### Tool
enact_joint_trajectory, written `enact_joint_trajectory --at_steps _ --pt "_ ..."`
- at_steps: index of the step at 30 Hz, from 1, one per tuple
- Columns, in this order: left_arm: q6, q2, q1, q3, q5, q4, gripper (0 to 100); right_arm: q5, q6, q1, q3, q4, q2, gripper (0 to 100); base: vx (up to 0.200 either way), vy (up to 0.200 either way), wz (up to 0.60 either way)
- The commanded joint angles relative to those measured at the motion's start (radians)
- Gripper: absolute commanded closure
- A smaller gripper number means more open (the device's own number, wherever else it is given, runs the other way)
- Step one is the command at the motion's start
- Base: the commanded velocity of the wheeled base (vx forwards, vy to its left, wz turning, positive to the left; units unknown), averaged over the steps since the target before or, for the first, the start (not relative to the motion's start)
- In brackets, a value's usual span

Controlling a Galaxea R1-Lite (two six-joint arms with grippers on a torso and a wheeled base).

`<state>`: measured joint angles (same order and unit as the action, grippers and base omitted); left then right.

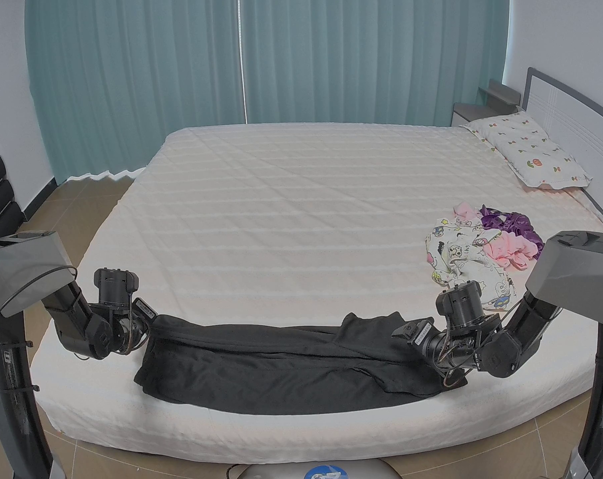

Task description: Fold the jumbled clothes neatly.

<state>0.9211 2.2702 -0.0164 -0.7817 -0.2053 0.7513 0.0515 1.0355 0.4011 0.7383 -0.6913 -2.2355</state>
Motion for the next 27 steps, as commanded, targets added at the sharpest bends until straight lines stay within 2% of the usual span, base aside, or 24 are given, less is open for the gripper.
enact_joint_trajectory --at_steps 1,7,8,12,22,27 --pt "0.001 -0.003 0.001 -0.001 0.0 0.0 100 0.001 0.0 0.002 0.004 0.001 -0.016 0 0.0 0.0 0.0" --pt "0.001 -0.001 0.001 -0.001 0.0 0.0 100 0.011 0.0 0.01 0.009 0.03 -0.022 0 0.0 0.0 0.0" --pt "0.001 -0.001 0.001 -0.001 0.0 0.002 100 0.021 -0.002 0.012 0.012 0.03 -0.024 100 0.0 0.0 0.0" --pt "-0.001 -0.003 0.001 0.001 0.0 0.0 100 0.042 -0.006 0.016 0.006 0.033 -0.018 100 0.0 0.0 0.0" --pt "-0.004 -0.015 0.001 -0.002 -0.002 0.0 100 0.042 -0.002 0.01 0.009 0.044 0.005 100 0.0 0.0 0.0" --pt "-0.048 -0.032 0.007 -0.034 -0.003 -0.009 100 0.042 -0.002 -0.028 0.073 0.029 0.043 100 0.0 0.0 0.0"
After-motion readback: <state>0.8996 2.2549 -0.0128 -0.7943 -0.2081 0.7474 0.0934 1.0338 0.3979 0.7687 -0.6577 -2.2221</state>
